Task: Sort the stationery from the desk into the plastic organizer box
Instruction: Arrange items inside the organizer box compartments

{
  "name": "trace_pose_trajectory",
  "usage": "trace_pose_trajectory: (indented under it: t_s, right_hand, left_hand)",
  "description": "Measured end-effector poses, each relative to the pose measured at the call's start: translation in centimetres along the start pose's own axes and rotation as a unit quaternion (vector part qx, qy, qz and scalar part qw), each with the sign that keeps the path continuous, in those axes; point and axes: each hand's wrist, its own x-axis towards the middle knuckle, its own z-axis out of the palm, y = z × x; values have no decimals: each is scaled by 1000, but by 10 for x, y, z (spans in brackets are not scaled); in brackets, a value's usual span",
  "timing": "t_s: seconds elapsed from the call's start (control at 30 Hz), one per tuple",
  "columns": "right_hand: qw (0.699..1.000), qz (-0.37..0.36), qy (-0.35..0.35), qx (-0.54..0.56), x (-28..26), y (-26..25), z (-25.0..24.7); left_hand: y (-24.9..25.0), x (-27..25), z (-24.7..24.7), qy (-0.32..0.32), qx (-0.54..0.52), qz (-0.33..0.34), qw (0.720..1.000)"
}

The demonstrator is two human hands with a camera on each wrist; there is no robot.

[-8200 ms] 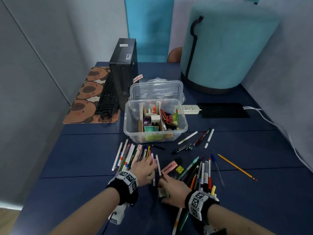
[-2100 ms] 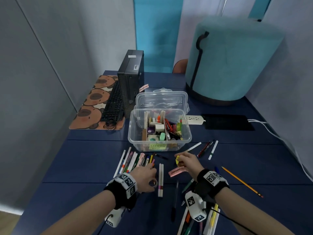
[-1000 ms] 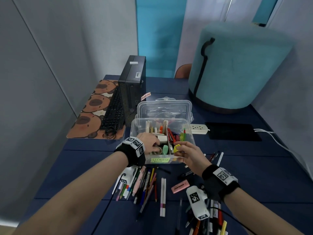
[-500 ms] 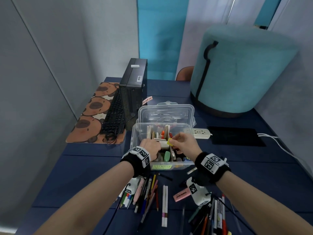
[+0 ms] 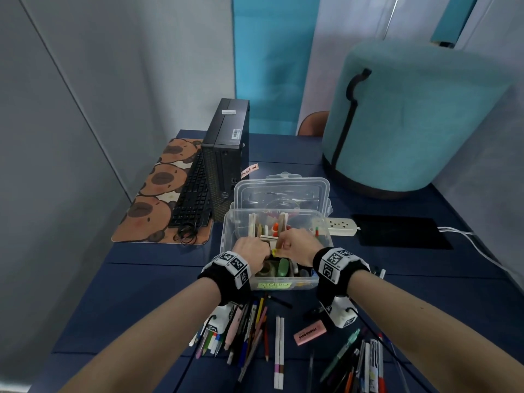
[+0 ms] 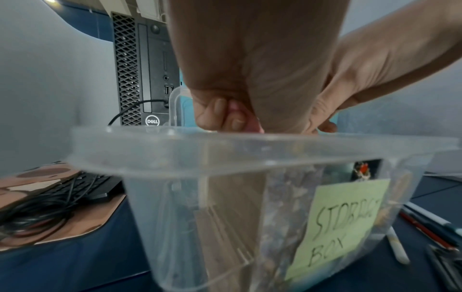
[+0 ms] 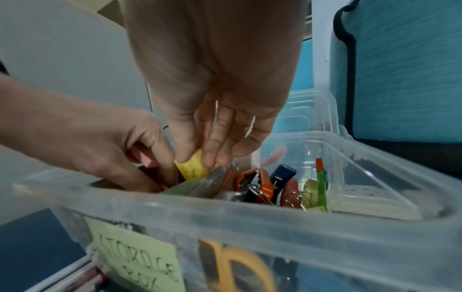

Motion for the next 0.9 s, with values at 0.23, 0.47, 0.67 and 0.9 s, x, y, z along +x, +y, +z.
trace_pose_trajectory:
  t_s: [0.23,0.47,0.67,0.9]
  right_hand:
    - [987,-33,30,-153,0,-4,14]
    - [979,50,54,-192,-1,-8,24]
    - [987,84,70,-119,-4,-5,26]
    - [991,81,96,32,-11,2,14]
  left_hand:
    - [-9,-5,-4,7,-85,20,996]
    - [-11,-6,-9,-27,-156,16,987]
    - [-3,-4,-6,-35,-186,-19,982]
    - [-16,-8,-10,-34,-351,-43,935]
